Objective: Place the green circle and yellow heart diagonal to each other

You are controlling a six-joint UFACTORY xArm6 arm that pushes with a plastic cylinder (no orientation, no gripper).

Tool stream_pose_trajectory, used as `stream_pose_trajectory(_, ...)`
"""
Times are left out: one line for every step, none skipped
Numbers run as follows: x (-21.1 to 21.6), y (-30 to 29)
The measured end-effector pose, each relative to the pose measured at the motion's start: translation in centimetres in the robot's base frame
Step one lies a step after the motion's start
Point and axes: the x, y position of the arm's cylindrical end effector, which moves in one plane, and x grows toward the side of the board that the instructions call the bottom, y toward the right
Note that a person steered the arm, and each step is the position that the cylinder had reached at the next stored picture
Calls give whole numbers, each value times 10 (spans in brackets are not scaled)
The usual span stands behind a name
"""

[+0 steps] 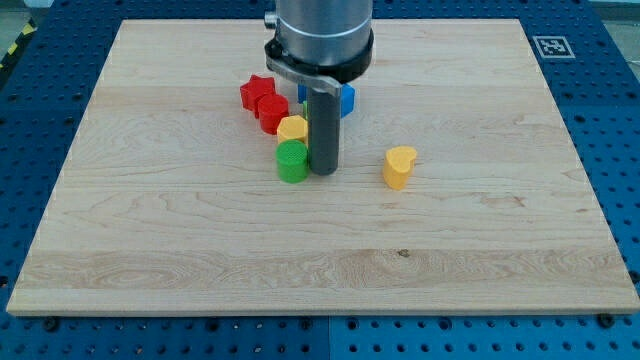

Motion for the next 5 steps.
stream_pose_trajectory(31,-24)
stream_pose_trajectory(36,-58)
stream_pose_trajectory(33,-60)
stream_pose_trajectory(16,-60)
stream_pose_trajectory(-7,-55)
